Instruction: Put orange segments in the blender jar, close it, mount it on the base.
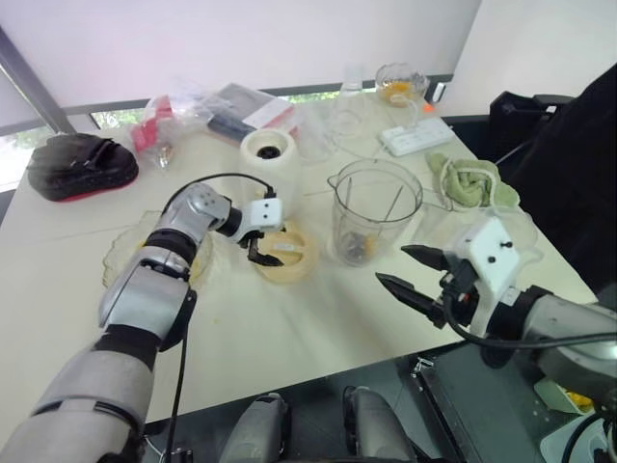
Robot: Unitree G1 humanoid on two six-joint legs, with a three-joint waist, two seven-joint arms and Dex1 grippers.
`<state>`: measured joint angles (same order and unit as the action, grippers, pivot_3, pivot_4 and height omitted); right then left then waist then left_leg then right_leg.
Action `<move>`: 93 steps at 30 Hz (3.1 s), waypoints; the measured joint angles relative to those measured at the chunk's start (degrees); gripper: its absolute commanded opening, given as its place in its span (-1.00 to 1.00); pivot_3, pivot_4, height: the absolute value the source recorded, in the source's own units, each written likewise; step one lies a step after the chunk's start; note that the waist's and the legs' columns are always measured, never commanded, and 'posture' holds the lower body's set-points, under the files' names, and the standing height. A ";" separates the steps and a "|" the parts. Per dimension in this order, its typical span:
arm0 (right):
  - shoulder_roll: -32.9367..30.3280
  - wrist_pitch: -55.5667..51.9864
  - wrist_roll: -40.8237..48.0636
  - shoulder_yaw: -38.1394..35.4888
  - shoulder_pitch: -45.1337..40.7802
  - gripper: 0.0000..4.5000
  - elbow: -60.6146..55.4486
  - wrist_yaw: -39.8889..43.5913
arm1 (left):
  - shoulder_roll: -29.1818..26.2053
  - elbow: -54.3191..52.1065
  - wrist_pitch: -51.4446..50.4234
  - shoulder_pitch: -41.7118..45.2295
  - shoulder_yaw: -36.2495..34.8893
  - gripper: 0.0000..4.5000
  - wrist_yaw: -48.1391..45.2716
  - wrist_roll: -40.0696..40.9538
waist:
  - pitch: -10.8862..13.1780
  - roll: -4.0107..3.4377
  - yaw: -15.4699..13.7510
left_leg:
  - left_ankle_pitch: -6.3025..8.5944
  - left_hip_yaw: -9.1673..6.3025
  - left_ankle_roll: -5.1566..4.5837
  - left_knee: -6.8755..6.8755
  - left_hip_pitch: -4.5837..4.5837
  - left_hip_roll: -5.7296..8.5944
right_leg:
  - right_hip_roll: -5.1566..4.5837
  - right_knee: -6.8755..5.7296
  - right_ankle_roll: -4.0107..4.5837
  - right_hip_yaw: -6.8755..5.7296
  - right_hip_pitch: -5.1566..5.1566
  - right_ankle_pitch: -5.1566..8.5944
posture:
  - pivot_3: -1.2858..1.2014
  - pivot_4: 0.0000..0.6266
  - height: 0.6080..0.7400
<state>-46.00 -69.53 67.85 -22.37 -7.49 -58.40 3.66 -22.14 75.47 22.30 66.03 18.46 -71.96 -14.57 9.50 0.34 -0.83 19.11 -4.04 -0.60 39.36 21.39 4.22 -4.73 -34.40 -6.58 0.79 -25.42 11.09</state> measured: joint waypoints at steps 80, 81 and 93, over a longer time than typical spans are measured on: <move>18.91 36.53 -47.36 18.77 -0.40 0.34 36.39 -7.27 | -5.44 -22.06 -11.75 -0.76 -13.74 -0.88 -8.29 14.26 | -0.05 0.20 0.62 | 0.16 0.50 -0.27 0.66 -0.02 0.01 | 0.01 -0.61 -0.20 0.28 -0.06 -0.11 | 0.03 -0.52 1.00; 19.12 36.28 -47.53 18.66 -0.72 0.34 36.46 -6.62 | -5.44 -22.07 -11.75 -0.77 -13.74 -0.88 -7.99 14.30 | -0.05 0.20 0.63 | 0.16 0.50 -0.27 0.66 -0.03 0.01 | 0.01 -0.61 -0.20 0.28 -0.07 -0.11 | 0.03 -0.52 1.00; 23.17 39.00 -51.40 18.02 -7.91 0.34 46.83 -2.75 | -5.42 -22.15 -11.66 -0.76 -13.70 -0.88 -7.23 14.61 | -0.05 0.20 0.65 | 0.12 0.51 -0.20 0.66 -0.02 0.02 | 0.01 -0.64 -0.20 0.28 -0.08 -0.11 | 0.03 -0.52 1.00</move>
<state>-22.83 -30.54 16.45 -4.35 -15.40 -11.57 0.91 -27.56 53.32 10.65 65.27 4.75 -79.19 0.04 9.45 0.53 -0.18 19.23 -3.53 -0.80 40.02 21.37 4.24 -4.73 -35.04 -6.78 1.07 -25.50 10.97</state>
